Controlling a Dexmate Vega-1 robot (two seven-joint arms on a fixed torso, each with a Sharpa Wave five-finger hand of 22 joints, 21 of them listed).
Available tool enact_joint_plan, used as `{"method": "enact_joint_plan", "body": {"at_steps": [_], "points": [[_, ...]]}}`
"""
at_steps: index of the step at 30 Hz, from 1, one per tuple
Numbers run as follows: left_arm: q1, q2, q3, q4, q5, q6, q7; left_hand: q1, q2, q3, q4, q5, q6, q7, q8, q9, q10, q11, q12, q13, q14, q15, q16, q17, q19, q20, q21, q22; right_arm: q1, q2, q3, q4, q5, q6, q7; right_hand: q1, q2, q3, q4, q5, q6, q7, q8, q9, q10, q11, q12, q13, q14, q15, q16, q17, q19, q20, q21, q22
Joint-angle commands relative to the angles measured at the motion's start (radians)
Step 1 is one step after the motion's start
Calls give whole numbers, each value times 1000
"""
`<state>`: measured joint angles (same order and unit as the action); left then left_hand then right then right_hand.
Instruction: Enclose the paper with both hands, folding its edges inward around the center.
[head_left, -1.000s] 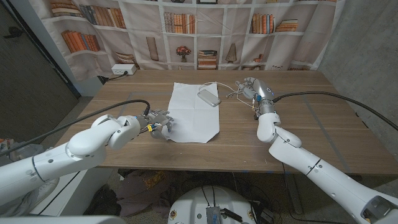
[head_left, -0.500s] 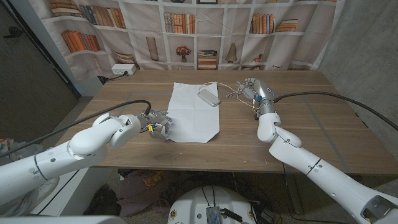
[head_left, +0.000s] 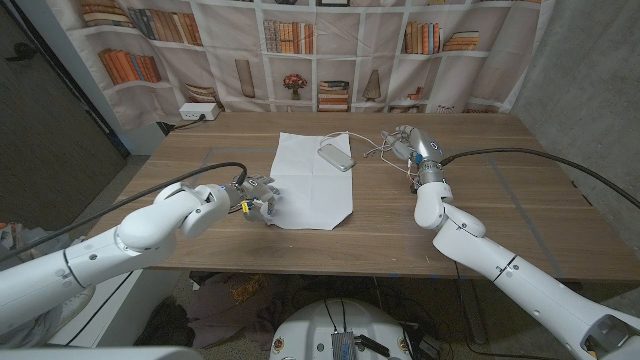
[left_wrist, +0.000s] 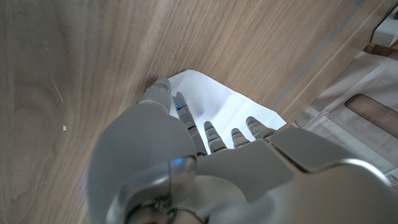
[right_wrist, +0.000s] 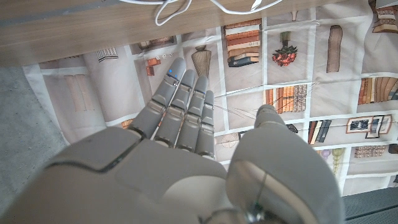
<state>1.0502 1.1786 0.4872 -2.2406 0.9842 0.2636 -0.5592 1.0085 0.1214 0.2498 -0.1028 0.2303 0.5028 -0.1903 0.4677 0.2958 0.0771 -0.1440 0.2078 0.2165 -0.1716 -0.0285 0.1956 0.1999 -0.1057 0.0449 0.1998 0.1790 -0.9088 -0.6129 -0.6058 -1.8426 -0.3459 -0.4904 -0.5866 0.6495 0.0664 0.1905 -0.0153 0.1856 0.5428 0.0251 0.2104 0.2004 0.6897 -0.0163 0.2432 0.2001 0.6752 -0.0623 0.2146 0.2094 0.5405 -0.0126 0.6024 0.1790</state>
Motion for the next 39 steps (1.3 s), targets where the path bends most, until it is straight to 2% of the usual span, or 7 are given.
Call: {"method": "enact_joint_plan", "body": {"at_steps": [1, 6, 14, 25, 30, 33, 39], "points": [[-10, -13, 7, 21, -5, -49, 3, 9, -5, -1, -4, -5, -41, -12, -6, 15, -17, -10, -1, 3, -70, 3, 4, 1, 5, 3, 5, 3, 1, 1, -1, 1, 1, -6, -4, -9, 0, 2, -5, 1, 10, -2, -6, 2, -1, 0, -4, 1, -5, -26, -1, 2, 9, 1, -1, 4], [-6, -15, 6, 21, -3, -48, -1, 12, -6, -2, -7, -8, -47, -14, 3, 28, -21, -11, -1, 5, -72, 4, 4, 1, 4, 5, 5, 3, 2, 1, -2, 1, 1, -8, -6, -9, 0, 1, -5, 0, 10, -3, -6, 2, -2, 1, -4, 1, -7, -25, -1, 2, 10, 2, -2, 4], [4, -18, 3, 19, -9, -45, 2, 20, -3, -4, -12, -14, 19, -12, 77, 79, -15, -14, 5, 9, -71, 4, 6, 3, 3, 8, 5, 4, 0, -1, -3, -2, -1, -12, -6, -10, 0, 1, -5, 0, 9, -3, -7, 2, -1, -1, -4, 1, -7, -25, -1, 2, 10, 2, -4, 4], [22, -17, -9, 19, -29, -40, 41, 27, 10, -12, -12, -17, 60, 1, 242, 249, 30, -34, 23, 20, -30, -14, 25, 14, 19, 9, 11, 5, 2, 1, -6, -1, -2, -18, -7, -11, 1, 1, -6, 1, 10, -5, -6, 2, -1, 0, -4, 1, -9, -27, -2, 2, 10, 1, -6, 4], [34, -15, -18, 16, -37, -30, 67, 24, 15, -18, -7, -16, 47, 1, 300, 320, 47, -39, 30, 27, -12, -21, 33, 21, 27, 6, 14, 6, 3, 1, -6, 0, -2, -19, -8, -12, 0, 0, -6, 1, 10, -4, -6, 2, -1, 0, -4, 1, -11, -25, -3, 2, 10, 1, -8, 4], [36, -10, -20, 13, -34, -28, 72, 18, 15, -26, -4, -16, -22, -7, 333, 385, 36, -39, 24, 32, -15, -20, 31, 25, 28, 6, 14, 7, 3, 1, -7, -1, -4, -20, -7, -12, 0, 0, -7, 1, 10, -4, -6, 2, 0, 1, -4, 1, -13, -23, -4, 2, 9, 2, -9, 4], [41, -2, -28, 7, -42, -20, 69, 18, 17, -30, -3, -18, -69, -9, 363, 434, 24, -33, 19, 36, -22, -13, 26, 27, 25, 9, 12, 7, 4, -1, -7, 1, -4, -19, -8, -12, 0, 0, -7, 1, 9, -5, -7, 2, -2, 0, -5, 1, -14, -23, -4, 2, 9, 2, -11, 4]]}}
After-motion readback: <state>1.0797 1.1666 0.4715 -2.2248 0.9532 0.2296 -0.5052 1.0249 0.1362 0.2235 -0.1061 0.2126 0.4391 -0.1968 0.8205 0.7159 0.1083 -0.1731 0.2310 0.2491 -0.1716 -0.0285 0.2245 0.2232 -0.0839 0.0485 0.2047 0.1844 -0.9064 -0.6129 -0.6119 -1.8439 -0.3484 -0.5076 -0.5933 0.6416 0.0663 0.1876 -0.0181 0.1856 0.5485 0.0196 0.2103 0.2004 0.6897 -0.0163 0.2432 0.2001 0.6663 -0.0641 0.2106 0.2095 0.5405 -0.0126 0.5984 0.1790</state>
